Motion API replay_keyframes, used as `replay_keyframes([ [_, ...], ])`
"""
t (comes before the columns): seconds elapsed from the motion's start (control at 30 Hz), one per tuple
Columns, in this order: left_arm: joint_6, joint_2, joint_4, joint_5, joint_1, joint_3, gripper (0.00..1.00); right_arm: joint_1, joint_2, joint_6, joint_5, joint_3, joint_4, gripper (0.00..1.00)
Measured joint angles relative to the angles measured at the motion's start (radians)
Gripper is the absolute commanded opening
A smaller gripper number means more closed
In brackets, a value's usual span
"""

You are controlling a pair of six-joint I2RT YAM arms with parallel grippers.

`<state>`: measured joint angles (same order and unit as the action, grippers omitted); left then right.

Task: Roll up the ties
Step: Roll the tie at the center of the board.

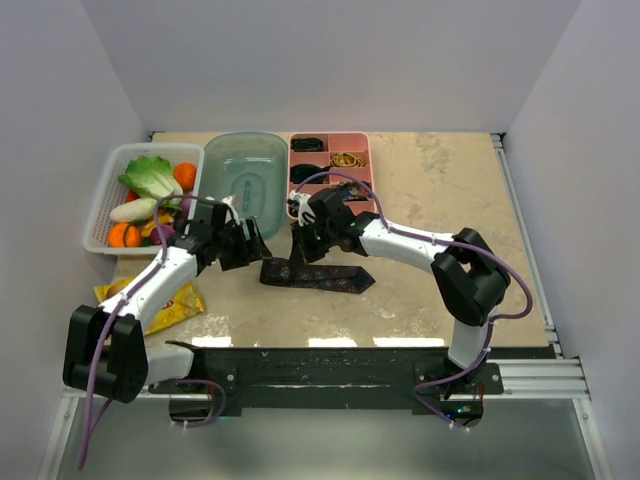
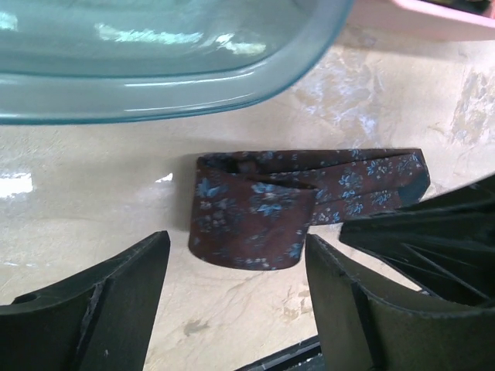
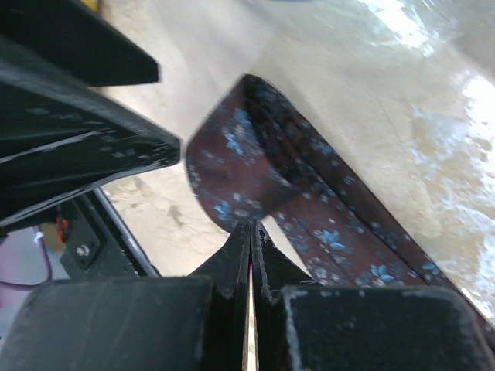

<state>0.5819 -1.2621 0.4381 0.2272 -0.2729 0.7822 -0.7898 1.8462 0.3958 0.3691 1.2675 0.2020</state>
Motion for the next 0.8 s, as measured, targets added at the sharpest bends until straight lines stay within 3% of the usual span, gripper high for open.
replay_keyframes([
  [0.2,-0.003,0.004,-0.050,0.111,0.083,-0.079,0.76,-0.026,0.002,0.011,0.018,0.034,-0.021,0.00],
  [0.8,-0.019,-0.050,-0.167,0.215,0.116,-0.169,0.73,-0.042,0.113,0.023,0.036,0.001,-0.076,0.00],
])
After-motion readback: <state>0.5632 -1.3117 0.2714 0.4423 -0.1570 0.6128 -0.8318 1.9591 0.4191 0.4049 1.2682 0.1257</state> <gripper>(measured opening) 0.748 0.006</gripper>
